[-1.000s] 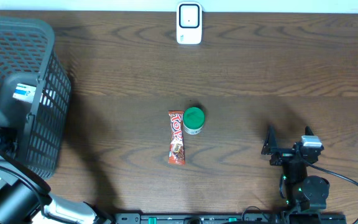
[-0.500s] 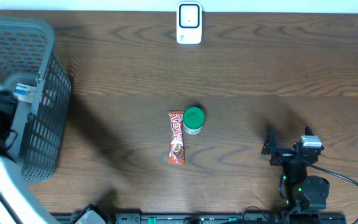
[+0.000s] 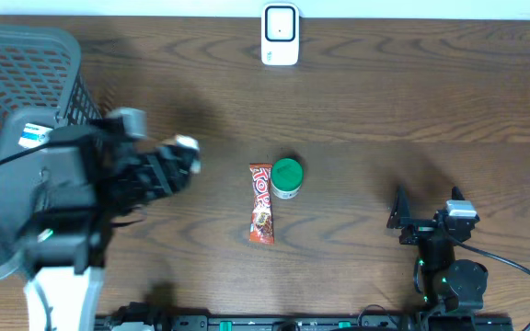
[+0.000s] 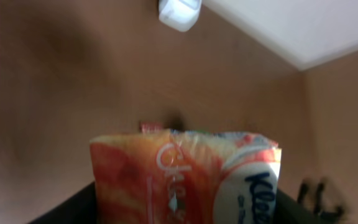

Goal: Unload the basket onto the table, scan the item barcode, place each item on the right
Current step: 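Grasp the Kleenex pack and carry it toward the TOP bar, then lower the Kleenex pack onto the table left of the TOP bar, release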

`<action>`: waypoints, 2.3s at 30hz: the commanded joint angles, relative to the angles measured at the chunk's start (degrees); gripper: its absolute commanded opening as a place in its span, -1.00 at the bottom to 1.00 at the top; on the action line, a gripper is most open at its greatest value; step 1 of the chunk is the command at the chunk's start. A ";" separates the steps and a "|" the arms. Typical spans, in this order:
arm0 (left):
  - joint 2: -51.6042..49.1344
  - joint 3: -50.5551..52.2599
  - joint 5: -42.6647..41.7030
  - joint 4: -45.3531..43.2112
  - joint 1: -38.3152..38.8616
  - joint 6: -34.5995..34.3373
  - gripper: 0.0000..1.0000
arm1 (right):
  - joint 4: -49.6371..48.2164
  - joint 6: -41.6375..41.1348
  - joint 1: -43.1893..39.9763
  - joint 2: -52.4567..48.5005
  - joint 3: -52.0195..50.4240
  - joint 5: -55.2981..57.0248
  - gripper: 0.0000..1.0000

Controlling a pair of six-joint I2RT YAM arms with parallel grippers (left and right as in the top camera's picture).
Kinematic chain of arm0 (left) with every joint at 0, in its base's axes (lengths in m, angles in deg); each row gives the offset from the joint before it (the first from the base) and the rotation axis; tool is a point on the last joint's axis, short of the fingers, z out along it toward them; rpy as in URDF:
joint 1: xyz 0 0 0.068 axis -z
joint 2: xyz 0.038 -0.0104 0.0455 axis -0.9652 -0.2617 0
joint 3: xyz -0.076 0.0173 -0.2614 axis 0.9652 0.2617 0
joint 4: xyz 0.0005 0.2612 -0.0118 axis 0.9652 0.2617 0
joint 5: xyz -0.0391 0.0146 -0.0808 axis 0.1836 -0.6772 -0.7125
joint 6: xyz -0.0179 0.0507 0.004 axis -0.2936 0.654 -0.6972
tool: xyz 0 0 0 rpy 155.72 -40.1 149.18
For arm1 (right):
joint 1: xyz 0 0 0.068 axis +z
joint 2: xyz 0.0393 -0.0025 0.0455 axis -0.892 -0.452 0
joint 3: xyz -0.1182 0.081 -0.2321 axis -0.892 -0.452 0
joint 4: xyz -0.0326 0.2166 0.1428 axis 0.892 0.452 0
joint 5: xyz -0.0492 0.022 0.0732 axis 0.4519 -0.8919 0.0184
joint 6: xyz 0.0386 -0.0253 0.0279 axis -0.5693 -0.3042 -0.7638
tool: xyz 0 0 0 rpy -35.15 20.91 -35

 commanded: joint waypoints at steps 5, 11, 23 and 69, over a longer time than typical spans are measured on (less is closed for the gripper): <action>-17.16 5.86 21.59 -1.33 15.15 3.78 0.31 | 0.17 0.72 0.55 0.31 -0.04 0.33 0.99; -32.52 6.47 22.88 -7.26 20.06 4.31 0.31 | 0.17 0.72 0.55 0.31 -0.04 0.33 0.98; -40.30 6.47 11.15 -7.30 25.77 34.53 0.50 | 0.17 0.72 0.55 0.31 -0.04 0.33 0.99; -18.32 23.50 10.16 -10.97 33.70 -0.79 -0.85 | 0.17 0.72 0.55 0.31 -0.04 0.33 0.99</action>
